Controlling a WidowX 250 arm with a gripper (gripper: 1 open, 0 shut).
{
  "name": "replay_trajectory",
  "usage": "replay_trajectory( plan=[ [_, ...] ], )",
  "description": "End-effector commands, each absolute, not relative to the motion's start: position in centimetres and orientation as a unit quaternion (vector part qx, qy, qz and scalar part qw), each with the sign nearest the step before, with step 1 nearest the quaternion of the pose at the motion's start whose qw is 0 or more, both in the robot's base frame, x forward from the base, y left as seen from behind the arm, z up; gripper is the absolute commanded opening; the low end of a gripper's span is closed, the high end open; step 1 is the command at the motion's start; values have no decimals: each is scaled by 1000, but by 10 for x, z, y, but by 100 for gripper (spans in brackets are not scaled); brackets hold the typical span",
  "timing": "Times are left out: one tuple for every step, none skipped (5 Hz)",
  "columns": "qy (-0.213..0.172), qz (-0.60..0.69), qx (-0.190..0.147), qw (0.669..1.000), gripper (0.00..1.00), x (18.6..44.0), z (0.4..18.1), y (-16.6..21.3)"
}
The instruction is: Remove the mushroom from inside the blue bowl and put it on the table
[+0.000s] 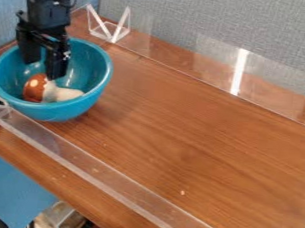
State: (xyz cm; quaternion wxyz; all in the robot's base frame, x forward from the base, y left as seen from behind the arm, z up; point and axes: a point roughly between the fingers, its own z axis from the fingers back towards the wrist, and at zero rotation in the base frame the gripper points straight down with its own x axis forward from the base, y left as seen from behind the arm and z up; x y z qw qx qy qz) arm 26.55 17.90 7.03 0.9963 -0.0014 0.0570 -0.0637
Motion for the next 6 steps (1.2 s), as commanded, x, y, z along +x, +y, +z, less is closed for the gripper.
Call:
replay_trajectory(
  plan=[
    [34, -46, 14, 998, 100, 273, 79, 191],
    [33, -38, 14, 999, 100, 268, 89, 195],
    [34, -31, 15, 999, 0, 268, 88, 198],
    [35, -45, 16, 998, 0, 262, 83, 198],
    [31, -57, 17, 998, 0, 255, 84, 199],
    [25, -70, 19, 997, 0, 255, 92, 195]
  ],
)
